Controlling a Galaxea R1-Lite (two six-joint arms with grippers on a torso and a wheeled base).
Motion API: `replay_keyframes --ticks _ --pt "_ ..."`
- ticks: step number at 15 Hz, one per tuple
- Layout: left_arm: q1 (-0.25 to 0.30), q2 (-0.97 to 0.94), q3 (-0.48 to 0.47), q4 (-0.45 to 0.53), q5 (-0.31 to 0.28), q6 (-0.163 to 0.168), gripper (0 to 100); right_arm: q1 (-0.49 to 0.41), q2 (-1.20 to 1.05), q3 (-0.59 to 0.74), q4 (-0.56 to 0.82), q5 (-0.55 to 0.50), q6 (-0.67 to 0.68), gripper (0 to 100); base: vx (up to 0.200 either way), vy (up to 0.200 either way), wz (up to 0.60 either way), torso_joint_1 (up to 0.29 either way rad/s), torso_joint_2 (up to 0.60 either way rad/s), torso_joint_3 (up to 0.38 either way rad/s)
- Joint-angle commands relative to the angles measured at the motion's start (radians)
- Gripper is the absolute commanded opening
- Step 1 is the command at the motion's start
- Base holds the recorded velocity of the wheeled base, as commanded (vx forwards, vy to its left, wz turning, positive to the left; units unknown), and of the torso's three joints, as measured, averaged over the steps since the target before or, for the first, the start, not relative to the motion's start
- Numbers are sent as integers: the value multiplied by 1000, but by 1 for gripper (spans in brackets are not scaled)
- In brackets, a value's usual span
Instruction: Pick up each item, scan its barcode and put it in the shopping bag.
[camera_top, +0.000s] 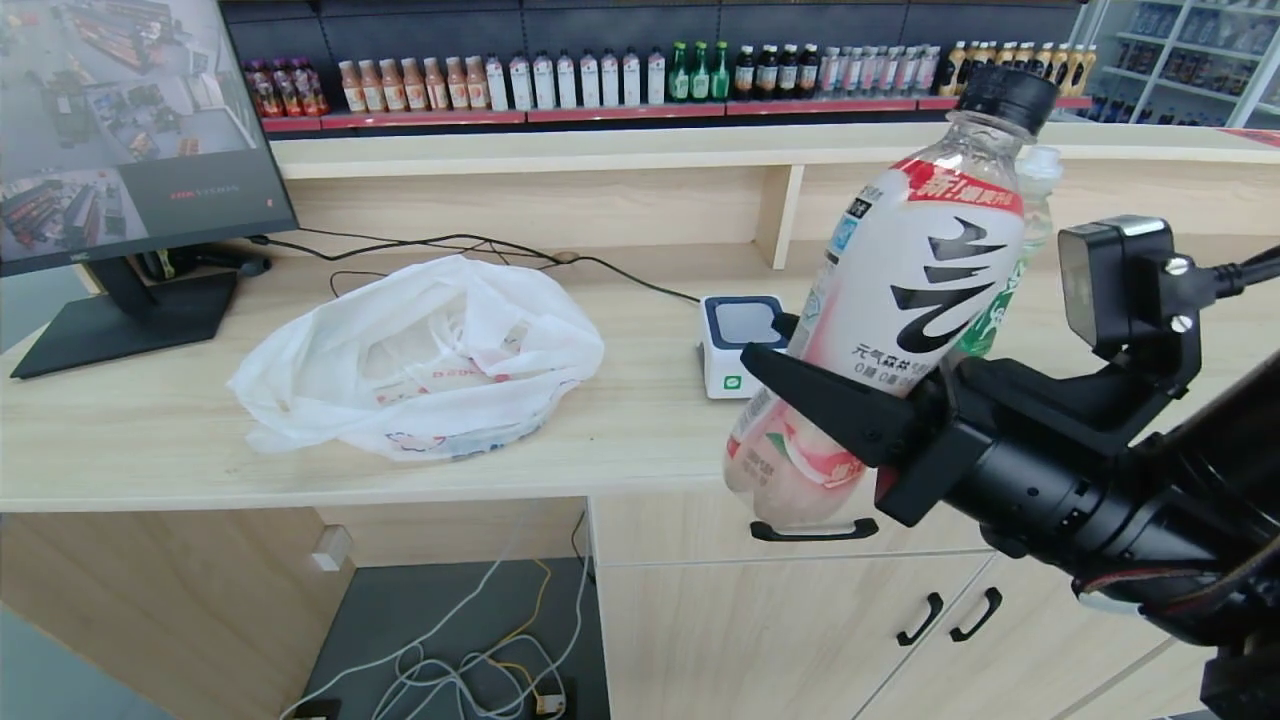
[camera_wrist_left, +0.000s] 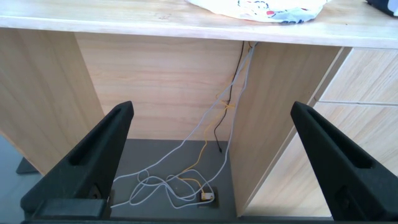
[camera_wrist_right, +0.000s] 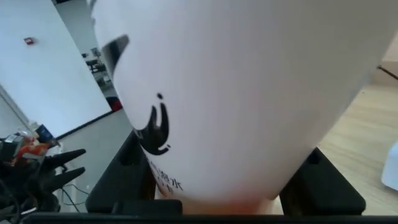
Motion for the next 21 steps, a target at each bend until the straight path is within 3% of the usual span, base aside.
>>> replay_keyframes --ticks 1,3,5,8,21 --pt "0 0 0 0 0 0 100 0 -18 -35 31 -80 -26 0 0 0 0 0 0 0" --pt "0 0 0 0 0 0 100 -1 -36 -49 83 -260 -77 0 0 0 0 0 0 0" --pt "0 0 0 0 0 0 100 -49 -72 -81 172 -375 -226 0 0 0 0 0 0 0" --pt "0 0 0 0 0 0 100 -159 -81 -110 164 -390 -382 0 0 0 0 0 0 0" --pt "0 0 0 0 0 -2 100 -182 -78 24 82 -370 -382 0 0 0 0 0 0 0"
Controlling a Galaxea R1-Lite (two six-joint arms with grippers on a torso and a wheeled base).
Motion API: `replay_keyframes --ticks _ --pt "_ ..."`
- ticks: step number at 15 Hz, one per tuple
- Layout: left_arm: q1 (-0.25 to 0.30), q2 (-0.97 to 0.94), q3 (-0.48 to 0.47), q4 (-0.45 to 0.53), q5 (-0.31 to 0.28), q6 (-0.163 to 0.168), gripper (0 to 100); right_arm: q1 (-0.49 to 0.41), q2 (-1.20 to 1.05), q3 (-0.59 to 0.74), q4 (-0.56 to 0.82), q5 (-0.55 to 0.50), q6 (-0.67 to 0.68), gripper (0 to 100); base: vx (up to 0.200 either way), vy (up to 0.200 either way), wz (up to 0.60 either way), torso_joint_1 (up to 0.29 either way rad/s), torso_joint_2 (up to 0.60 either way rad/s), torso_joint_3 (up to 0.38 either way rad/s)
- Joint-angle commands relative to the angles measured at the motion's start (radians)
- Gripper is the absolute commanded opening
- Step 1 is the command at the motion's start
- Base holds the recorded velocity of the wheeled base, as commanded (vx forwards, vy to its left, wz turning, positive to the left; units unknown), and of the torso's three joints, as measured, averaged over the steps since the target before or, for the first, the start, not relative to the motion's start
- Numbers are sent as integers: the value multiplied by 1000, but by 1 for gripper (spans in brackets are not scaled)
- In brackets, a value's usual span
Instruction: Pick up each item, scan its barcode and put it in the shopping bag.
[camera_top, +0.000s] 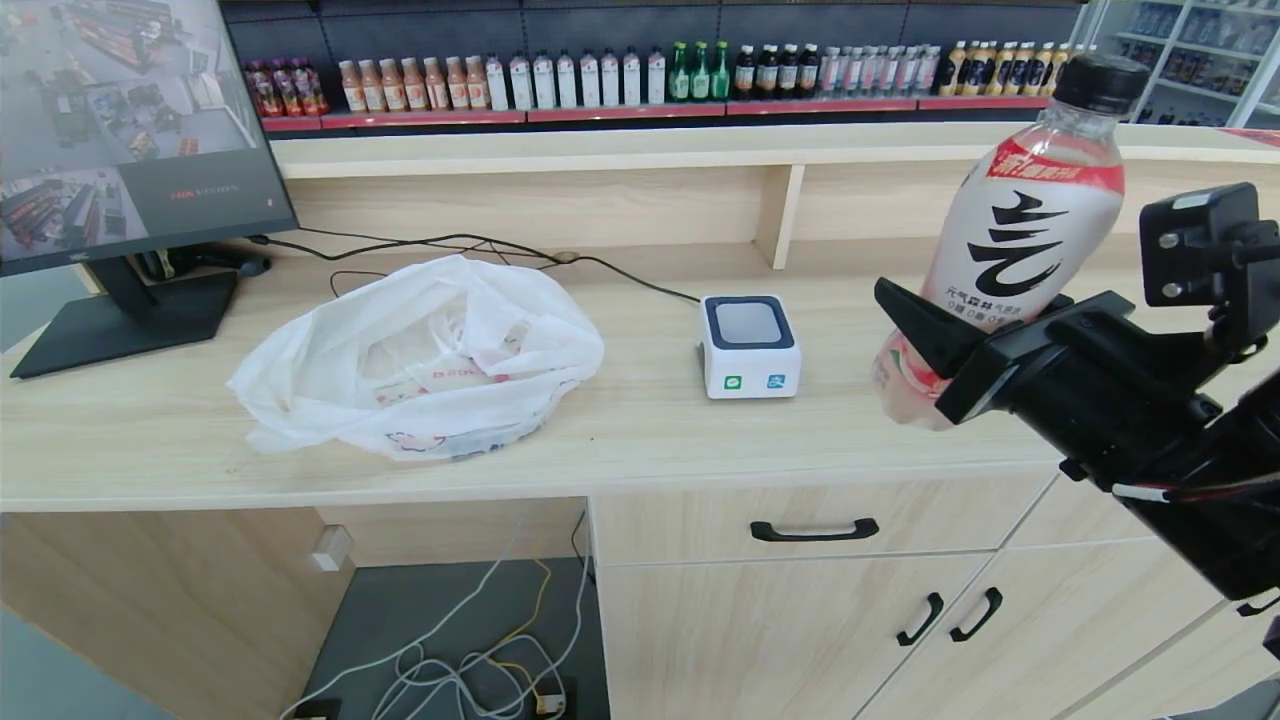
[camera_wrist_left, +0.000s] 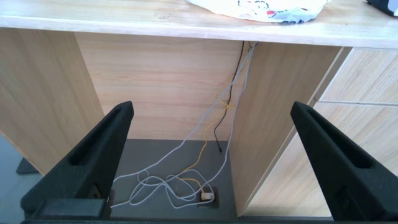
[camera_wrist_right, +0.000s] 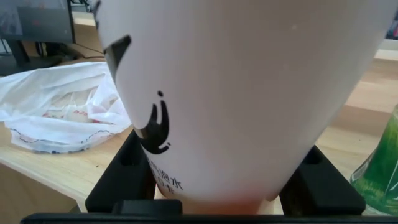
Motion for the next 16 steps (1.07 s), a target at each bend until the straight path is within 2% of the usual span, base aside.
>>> replay_keyframes --ticks 1,9,16 --pt "0 0 0 0 0 0 100 -8 -3 8 -1 -1 -1 0 0 0 0 0 0 0" --pt "0 0 0 0 0 -4 100 -8 -2 59 -14 4 18 0 0 0 0 0 0 0" --pt "0 0 0 0 2 -9 100 -8 -2 67 -22 6 18 0 0 200 0 2 2 3"
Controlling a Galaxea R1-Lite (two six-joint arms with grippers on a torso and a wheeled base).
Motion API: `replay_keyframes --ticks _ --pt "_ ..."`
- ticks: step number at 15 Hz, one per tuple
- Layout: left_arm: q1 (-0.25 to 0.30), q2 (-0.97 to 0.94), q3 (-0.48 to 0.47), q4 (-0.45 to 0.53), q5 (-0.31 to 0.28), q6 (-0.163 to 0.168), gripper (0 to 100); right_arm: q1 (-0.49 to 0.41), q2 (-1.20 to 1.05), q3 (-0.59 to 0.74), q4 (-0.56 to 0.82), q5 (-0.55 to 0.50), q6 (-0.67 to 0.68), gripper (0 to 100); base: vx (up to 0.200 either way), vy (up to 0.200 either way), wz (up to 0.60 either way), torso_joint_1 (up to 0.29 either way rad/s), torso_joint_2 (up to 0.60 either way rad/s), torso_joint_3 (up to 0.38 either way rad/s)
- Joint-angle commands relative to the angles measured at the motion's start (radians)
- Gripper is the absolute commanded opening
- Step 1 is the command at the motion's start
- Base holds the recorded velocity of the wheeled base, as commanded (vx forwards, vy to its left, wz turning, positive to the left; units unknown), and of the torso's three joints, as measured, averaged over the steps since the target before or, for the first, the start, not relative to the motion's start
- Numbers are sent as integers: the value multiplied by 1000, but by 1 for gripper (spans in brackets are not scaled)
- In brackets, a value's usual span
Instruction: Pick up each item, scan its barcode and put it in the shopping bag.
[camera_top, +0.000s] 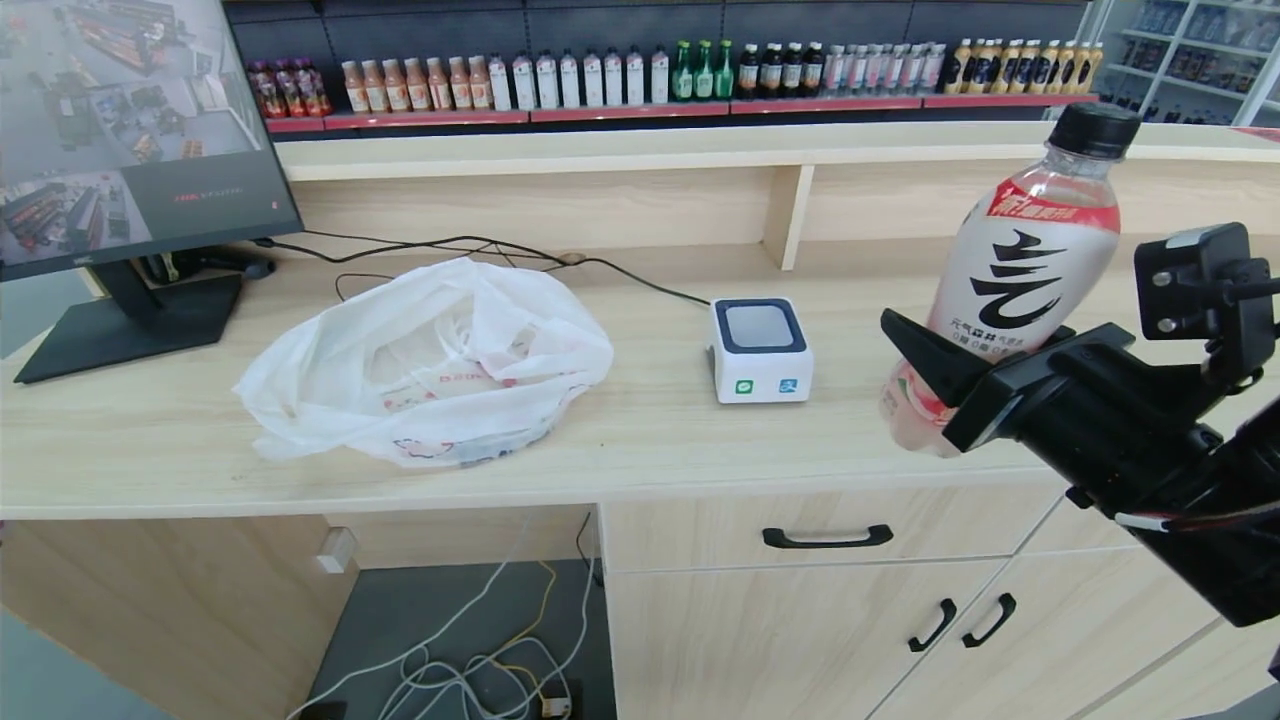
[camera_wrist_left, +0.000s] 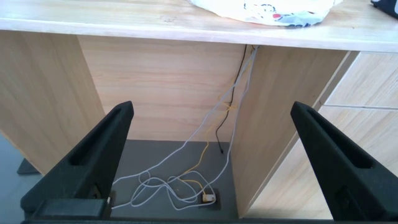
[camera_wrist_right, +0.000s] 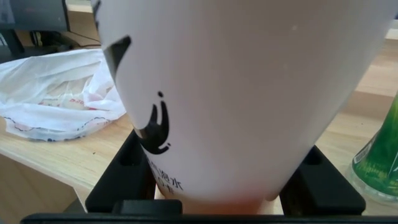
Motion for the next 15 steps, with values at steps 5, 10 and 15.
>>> replay_keyframes --ticks 5,10,15 --pt "0 0 0 0 -1 4 100 2 -4 19 -6 5 1 0 0 80 0 4 3 3" --pt "0 0 0 0 -1 4 100 0 59 -172 15 57 44 0 0 0 0 0 0 0" --pt "0 0 0 0 -1 4 100 -12 263 -508 104 58 244 0 0 0 0 0 0 0"
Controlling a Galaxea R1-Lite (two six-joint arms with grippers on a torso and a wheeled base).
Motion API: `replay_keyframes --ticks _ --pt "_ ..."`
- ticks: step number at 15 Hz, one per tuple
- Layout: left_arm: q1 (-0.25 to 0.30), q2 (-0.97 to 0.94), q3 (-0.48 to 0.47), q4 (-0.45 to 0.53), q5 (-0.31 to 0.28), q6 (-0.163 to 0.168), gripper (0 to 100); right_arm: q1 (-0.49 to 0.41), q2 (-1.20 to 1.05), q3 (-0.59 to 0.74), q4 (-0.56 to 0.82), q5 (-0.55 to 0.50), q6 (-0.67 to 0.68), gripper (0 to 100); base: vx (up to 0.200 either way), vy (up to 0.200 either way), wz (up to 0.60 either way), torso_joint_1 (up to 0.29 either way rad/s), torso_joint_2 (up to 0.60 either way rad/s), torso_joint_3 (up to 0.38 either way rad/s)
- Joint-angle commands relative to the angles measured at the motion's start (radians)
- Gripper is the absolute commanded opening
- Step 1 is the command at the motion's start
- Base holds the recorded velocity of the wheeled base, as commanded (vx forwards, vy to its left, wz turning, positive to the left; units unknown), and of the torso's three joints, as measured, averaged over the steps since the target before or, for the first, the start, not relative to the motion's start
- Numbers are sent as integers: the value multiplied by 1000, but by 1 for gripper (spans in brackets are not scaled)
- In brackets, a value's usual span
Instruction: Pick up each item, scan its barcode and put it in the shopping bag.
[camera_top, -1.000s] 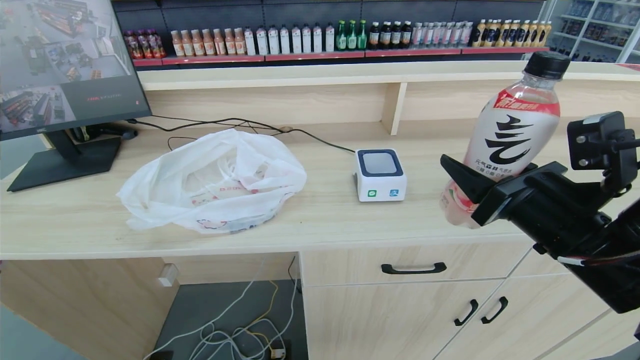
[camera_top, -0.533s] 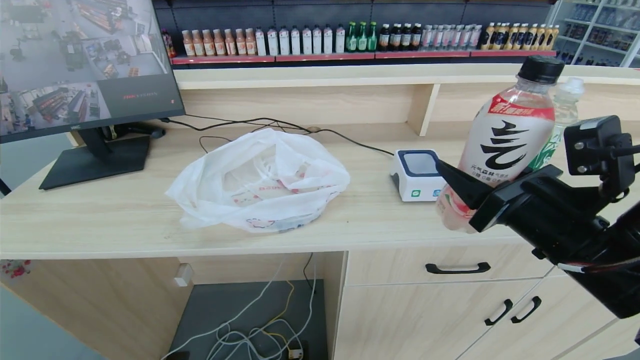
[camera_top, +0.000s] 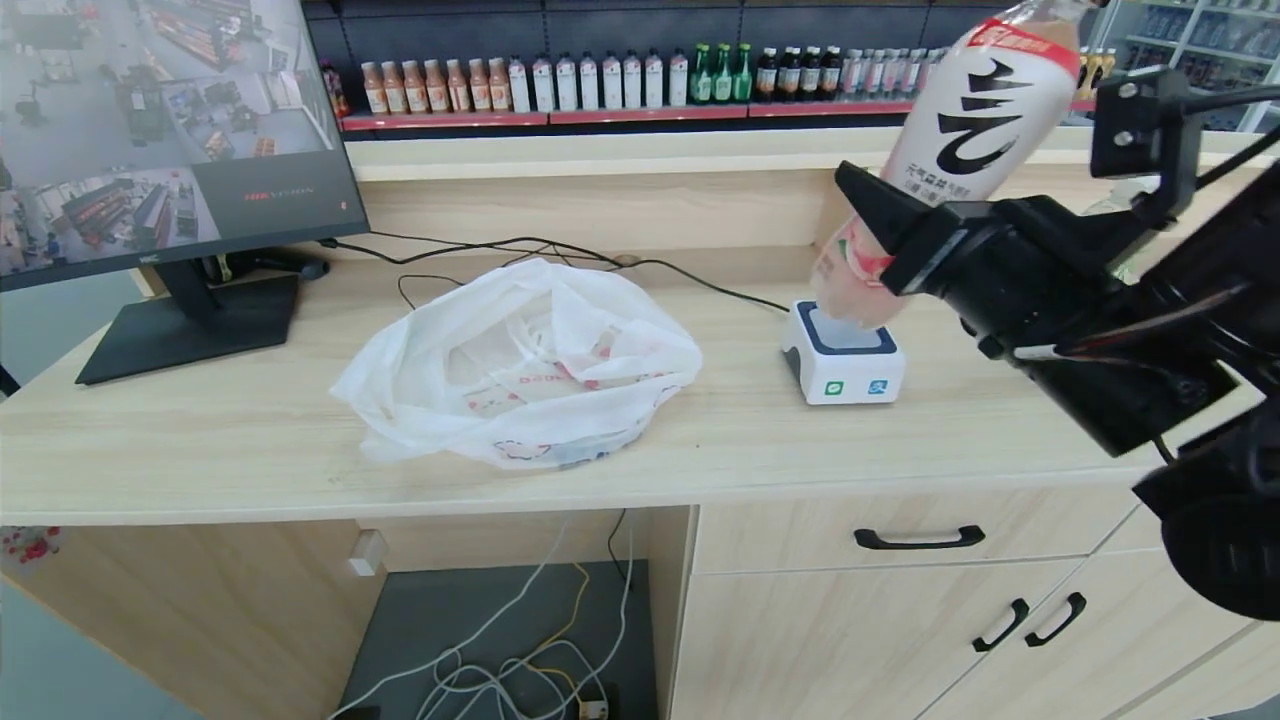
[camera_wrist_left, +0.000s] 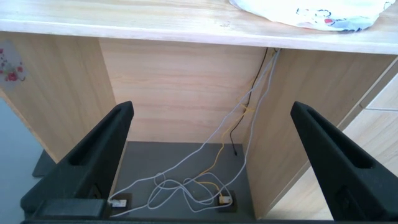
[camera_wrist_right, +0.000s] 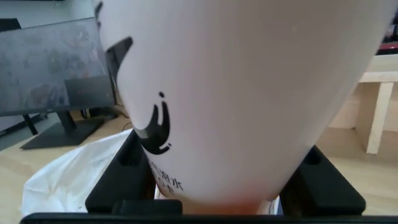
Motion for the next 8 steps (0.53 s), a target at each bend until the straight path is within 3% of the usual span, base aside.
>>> replay_keyframes --ticks 1,3,6,8 --pt "-2 0 0 0 0 0 100 18 102 -140 76 2 53 0 0 0 0 0 0 0" --pt "0 0 0 0 0 0 100 33 102 -183 173 -4 92 0 0 0 0 0 0 0" --pt "0 0 0 0 2 0 100 -20 87 -206 293 -37 96 0 0 0 0 0 0 0" --pt "0 0 0 0 0 0 100 -34 98 -218 300 -34 133 0 0 0 0 0 0 0"
